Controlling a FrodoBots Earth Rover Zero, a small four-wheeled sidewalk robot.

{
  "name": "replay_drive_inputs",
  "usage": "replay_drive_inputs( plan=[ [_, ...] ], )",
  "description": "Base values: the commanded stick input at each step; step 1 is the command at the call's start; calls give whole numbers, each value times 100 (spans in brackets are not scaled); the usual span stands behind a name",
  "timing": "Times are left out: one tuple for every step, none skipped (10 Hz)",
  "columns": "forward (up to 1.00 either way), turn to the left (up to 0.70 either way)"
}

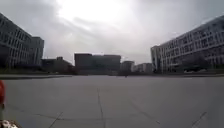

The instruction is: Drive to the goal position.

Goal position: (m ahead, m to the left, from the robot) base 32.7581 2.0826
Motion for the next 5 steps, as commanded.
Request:
replay_drive_inputs(
  plan=[
    [100, 0],
    [100, 8],
    [100, 32],
    [100, 37],
    [100, 40]
  ],
)
